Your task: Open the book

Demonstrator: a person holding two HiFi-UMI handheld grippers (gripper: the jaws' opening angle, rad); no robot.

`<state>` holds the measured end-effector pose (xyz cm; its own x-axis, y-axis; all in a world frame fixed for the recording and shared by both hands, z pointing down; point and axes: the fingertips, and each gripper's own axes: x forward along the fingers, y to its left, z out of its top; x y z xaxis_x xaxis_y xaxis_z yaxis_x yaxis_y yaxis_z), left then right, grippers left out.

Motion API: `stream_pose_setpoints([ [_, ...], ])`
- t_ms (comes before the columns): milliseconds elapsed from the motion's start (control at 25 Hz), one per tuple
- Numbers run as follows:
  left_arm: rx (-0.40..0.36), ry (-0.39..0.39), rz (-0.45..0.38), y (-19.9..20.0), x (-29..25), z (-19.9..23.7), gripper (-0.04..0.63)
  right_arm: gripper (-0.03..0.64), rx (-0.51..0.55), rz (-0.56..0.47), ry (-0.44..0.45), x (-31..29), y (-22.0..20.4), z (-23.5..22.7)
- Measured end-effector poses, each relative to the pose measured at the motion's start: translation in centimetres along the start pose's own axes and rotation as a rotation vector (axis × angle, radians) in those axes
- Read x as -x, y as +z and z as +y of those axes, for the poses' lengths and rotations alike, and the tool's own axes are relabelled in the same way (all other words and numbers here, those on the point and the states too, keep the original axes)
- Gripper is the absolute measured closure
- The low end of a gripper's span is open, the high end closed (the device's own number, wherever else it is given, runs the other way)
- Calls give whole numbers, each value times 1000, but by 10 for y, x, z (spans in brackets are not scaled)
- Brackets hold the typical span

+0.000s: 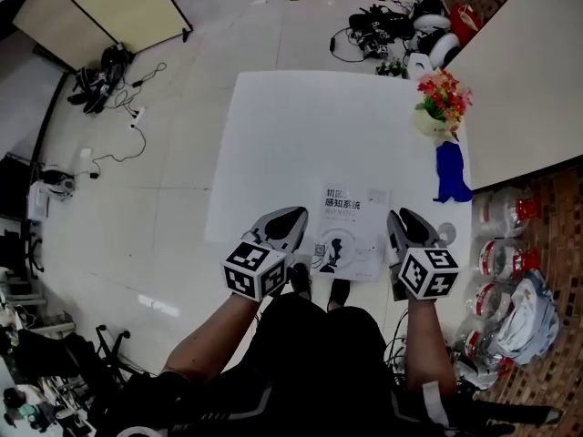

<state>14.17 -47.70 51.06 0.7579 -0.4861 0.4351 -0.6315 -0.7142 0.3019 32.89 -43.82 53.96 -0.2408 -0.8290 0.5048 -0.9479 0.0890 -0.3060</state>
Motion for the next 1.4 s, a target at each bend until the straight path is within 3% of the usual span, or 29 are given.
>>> stream_pose_setpoints([
  [280, 34, -2, 155, -59, -44, 29, 594, 545, -102, 223, -93, -40, -89, -31],
  [520, 33, -11, 252, -99, -69, 32, 594, 545, -189, 319, -122, -51, -132, -44],
  [680, 15, -43, 285, -110, -67, 30, 594, 545, -210, 330, -121, -55, -141, -44],
  [1040, 30, -46, 272, -112, -63, 32, 594, 552, -259, 366, -133, -54, -143, -48],
  [1400, 20, -43, 267, -115, -55, 27, 594, 594, -316, 333, -158, -52, -139, -52],
])
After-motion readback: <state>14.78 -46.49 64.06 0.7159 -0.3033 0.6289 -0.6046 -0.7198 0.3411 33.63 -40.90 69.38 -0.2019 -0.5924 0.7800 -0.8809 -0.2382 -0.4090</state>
